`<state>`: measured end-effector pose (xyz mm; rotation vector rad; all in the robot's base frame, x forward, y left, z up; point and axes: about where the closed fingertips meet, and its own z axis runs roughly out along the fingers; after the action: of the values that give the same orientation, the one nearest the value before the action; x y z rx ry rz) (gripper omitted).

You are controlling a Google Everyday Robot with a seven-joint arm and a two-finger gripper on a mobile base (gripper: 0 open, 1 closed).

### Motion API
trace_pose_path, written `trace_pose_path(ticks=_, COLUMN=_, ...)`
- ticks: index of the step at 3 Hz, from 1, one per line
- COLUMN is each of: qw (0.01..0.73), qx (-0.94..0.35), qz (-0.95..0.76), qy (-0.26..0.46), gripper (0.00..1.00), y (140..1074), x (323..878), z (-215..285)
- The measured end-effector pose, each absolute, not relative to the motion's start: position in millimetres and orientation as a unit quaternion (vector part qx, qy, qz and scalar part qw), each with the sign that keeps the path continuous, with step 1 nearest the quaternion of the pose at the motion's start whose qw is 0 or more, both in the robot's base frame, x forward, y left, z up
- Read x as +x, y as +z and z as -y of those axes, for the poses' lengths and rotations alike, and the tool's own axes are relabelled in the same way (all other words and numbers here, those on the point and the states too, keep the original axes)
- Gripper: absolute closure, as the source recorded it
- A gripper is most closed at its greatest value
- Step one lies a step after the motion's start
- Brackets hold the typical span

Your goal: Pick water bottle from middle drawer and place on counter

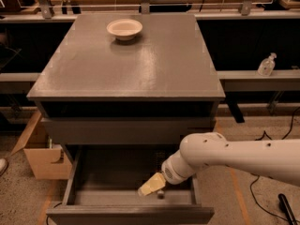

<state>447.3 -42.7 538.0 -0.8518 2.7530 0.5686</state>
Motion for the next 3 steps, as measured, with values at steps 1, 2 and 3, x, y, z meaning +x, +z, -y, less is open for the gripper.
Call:
trace_pose_path(ticks=1, qw=0.109, qx=-0.252, qz=-0.937, qy=0.215, gripper=0.0, y=509, x=464, z=24)
trace_pose_path(ticks=2, qw=0.131, qx=-0.225, qz=-0.937, qy=0.233, gripper=0.0, y=481, x=482, z=13)
trace_pose_path(ticks=3, qw=0.133, qx=-0.223, qz=-0.937, qy=0.232, gripper=0.0, y=477, x=482, z=13)
